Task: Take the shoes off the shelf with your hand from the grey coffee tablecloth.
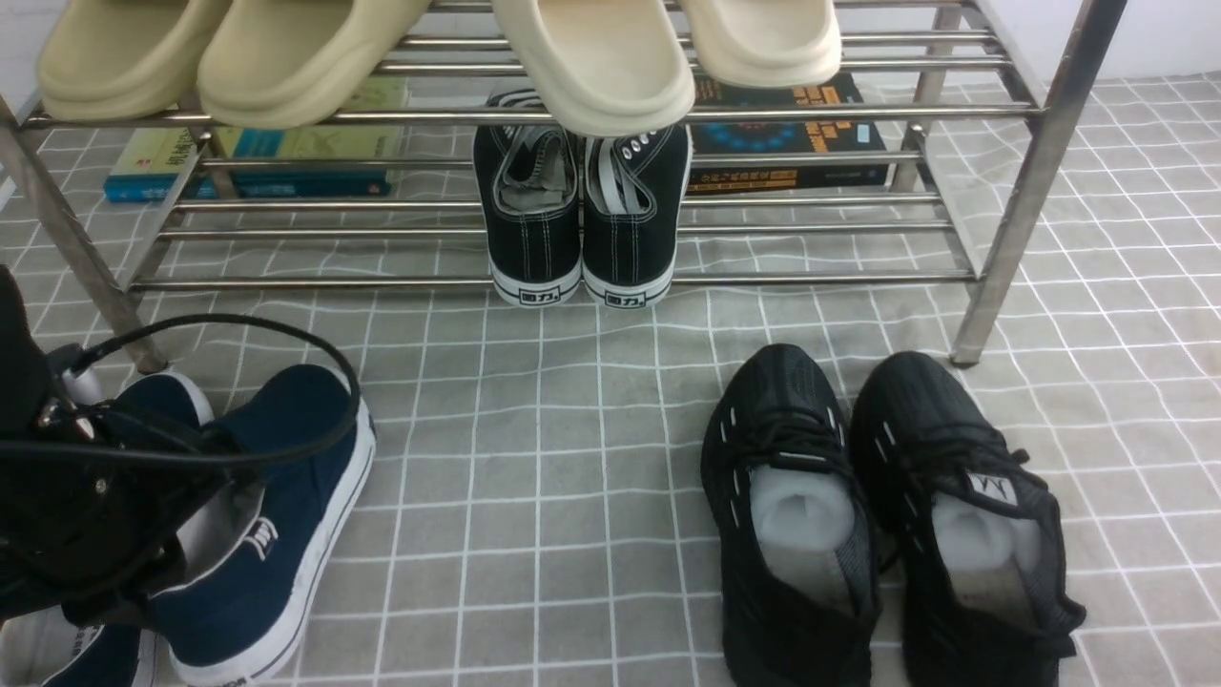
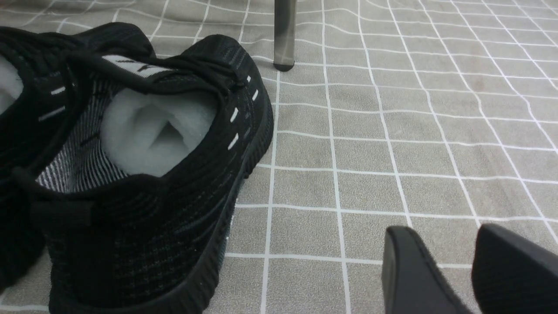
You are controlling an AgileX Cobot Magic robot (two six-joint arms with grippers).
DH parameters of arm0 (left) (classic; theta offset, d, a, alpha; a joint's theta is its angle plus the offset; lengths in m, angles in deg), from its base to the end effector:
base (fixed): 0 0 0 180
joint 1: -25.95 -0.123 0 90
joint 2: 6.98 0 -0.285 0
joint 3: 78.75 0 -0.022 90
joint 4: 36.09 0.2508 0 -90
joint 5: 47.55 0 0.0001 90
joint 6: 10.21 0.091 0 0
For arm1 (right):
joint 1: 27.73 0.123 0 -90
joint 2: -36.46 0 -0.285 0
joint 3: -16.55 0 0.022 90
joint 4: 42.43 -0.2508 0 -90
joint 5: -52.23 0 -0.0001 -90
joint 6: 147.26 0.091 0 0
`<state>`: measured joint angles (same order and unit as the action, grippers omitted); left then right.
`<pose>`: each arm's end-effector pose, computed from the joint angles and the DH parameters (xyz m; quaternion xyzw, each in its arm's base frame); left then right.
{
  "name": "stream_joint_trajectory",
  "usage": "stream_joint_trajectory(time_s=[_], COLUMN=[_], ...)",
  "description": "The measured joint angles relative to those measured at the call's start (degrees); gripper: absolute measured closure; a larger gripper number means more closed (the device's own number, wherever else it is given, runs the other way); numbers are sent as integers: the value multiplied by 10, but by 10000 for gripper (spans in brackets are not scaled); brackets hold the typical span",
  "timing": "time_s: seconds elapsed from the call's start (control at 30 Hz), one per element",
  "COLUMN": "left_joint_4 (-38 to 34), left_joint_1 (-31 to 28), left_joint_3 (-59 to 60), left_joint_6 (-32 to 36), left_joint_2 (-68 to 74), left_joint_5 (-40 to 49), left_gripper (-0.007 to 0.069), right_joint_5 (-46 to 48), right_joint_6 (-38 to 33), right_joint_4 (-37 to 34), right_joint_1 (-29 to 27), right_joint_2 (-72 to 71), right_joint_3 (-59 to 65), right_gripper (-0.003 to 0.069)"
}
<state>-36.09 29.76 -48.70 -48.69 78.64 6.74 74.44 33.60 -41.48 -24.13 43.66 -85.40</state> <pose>0.2291 -0.0153 0.2287 -0.2968 0.9509 -0.0316 0.0816 0.0521 0.0027 0.1740 -0.0236 0.8059 0.0160 0.5914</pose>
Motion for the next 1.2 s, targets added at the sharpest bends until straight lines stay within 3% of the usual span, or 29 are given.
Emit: stream_joint_trajectory(time_s=[0.17, 0.4, 0.53, 0.7, 0.8, 0.87, 1.03, 1.2], left_joint_4=[15, 27, 27, 25, 8, -13, -98, -111], left_joint_1=[0, 0, 0, 0, 0, 0, 0, 0], left_joint_3=[0, -31, -54, -56, -29, -2, 109, 201], left_joint_6=[1, 40, 72, 157, 207, 238, 294, 299], left_joint_2=[0, -39, -88, -192, -281, -333, -502, -638], left_joint_5=[-1, 25, 59, 141, 147, 141, 72, -37], left_gripper=[526, 361, 344, 475, 587, 615, 623, 623], right_joint_5=[0, 0, 0, 0, 0, 0, 0, 0], right_joint_6=[0, 0, 0, 0, 0, 0, 0, 0], right_joint_4=[0, 0, 0, 0, 0, 0, 0, 0], right_joint_1=[0, 0, 0, 0, 0, 0, 0, 0], right_joint_2=[0, 0, 0, 0, 0, 0, 0, 0], right_joint_3=[0, 0, 0, 0, 0, 0, 0, 0], right_gripper=[420, 420, 420, 420, 420, 420, 420, 420])
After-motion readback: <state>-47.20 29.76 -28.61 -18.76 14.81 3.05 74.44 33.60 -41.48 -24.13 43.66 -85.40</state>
